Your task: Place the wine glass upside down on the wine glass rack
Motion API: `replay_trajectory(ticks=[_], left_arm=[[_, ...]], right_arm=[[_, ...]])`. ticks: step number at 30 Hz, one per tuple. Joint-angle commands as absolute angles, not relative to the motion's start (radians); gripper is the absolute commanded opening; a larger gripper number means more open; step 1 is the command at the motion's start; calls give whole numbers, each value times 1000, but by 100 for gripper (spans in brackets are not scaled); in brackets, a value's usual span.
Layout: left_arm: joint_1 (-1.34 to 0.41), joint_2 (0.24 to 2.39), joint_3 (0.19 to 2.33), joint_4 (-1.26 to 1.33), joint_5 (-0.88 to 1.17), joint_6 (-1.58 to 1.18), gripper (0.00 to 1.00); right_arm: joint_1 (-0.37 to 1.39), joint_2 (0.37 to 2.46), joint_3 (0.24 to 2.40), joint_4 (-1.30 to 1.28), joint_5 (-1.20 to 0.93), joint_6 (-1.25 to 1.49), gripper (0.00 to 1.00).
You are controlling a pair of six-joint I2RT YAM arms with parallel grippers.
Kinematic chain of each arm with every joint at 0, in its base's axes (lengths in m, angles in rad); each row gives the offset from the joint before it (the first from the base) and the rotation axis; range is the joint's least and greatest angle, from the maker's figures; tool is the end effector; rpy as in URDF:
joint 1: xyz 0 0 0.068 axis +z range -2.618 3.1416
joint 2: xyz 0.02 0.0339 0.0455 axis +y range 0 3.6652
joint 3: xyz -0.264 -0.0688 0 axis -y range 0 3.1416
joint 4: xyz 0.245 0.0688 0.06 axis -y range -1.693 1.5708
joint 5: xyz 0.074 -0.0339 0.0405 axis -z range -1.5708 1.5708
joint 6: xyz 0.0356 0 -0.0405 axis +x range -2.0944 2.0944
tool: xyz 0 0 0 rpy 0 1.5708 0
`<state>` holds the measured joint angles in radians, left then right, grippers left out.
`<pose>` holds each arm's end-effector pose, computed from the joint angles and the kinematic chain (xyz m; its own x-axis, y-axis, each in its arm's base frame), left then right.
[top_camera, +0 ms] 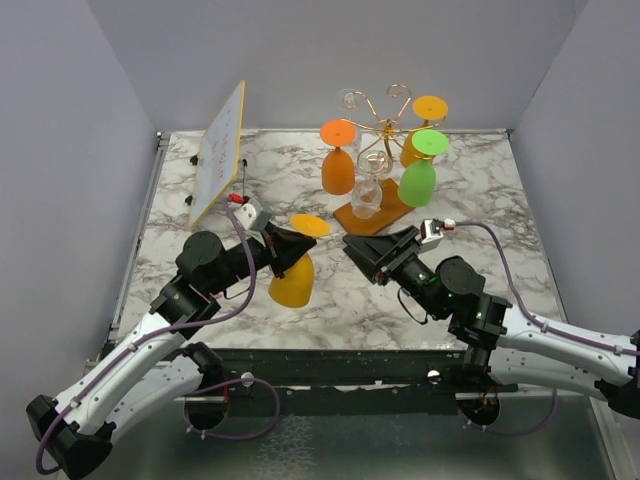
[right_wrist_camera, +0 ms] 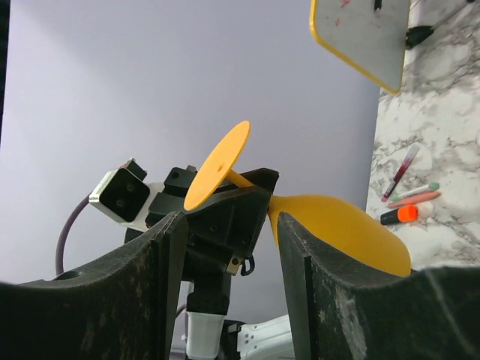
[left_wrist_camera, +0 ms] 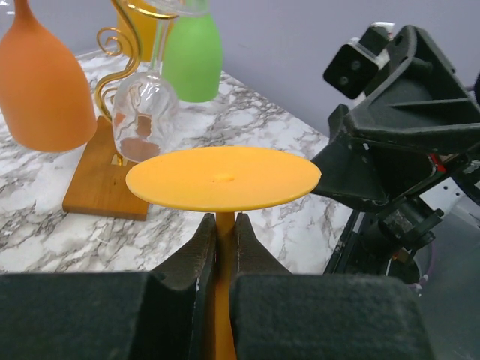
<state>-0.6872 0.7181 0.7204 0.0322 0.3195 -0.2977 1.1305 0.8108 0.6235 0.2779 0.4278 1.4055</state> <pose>0.1272 -0.1189 0.3515 -0.2223 -0.1778 -0.9586 0.8156 0.5048 -0.2828 0.0969 0.1710 0.3278 -0.6318 0.7646 -0.1268 -0.1445 0.0446 0.9885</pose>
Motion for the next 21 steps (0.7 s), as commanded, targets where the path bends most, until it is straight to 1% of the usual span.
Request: replay_trajectory(ticks=[1,5,9,13,15,16,18,21], left_arm=[[-687,685,690,148,416,-282,0],[-686,652,662,185,425,-260,0],[-687,610,628,222,424,-262,0],[-686,584,616,219,421,-261,0],[-686,575,614,219,419,-259,0],[-686,571,613,219,419,-257,0],[-686,563,611,219,419,-256,0],[-686,553,608,218,419,-256,0]], right_arm=[[1131,875,667,383,336,1449,55],[1131,945,694,504,264,1433,51],[1131,1000,719,628,204,1412,49],[1131,1038,768,621,170,1413,48],[1131,1047,781,600,172,1419,46],[1131,1050,780,600,176,1424,42],[1131,1050,773,610,183,1437,31],[1131,1048,772,613,189,1437,20]])
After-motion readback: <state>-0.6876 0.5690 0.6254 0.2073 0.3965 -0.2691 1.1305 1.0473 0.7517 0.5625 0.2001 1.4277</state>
